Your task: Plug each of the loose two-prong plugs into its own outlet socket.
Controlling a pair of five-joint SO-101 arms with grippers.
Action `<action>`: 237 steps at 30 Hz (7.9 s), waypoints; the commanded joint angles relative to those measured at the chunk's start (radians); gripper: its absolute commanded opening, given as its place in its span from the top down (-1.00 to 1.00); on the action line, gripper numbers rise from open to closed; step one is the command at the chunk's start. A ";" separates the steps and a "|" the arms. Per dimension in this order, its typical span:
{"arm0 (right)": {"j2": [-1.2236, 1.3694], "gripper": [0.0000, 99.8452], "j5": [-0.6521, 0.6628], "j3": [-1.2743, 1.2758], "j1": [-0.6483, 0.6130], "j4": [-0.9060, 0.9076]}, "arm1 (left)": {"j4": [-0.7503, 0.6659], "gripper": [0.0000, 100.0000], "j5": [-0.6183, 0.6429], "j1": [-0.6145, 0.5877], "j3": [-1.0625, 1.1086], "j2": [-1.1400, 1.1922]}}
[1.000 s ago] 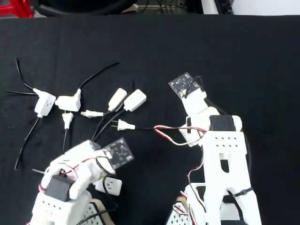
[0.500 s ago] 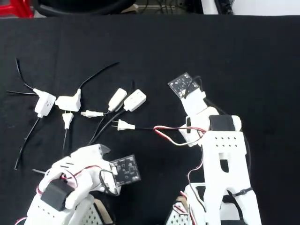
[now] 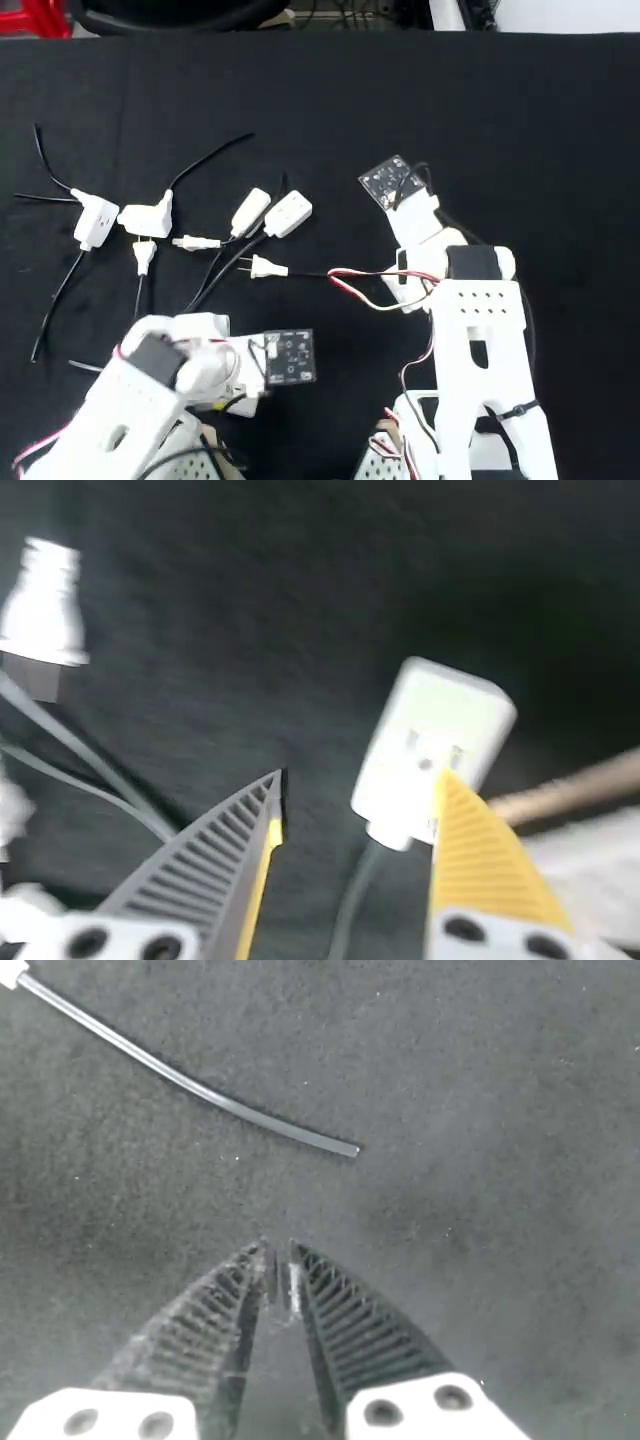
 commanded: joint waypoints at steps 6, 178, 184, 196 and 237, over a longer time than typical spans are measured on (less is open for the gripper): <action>0.008 0.97 -0.003 -0.047 0.025 -0.014 | -0.213 0.53 -0.009 0.012 -0.001 0.192; 0.426 0.68 0.144 0.004 -0.654 -0.624 | -0.270 0.52 0.454 -0.713 0.216 -0.511; 0.593 0.67 0.144 -0.101 -0.654 -0.657 | -0.249 0.52 0.488 -0.776 0.354 -0.755; 0.777 0.85 0.140 -0.282 -0.615 -0.588 | -0.236 0.52 0.489 -0.802 0.364 -0.753; 0.524 0.70 -0.330 -0.479 -0.358 0.187 | -0.313 0.52 0.431 -0.762 0.446 -0.752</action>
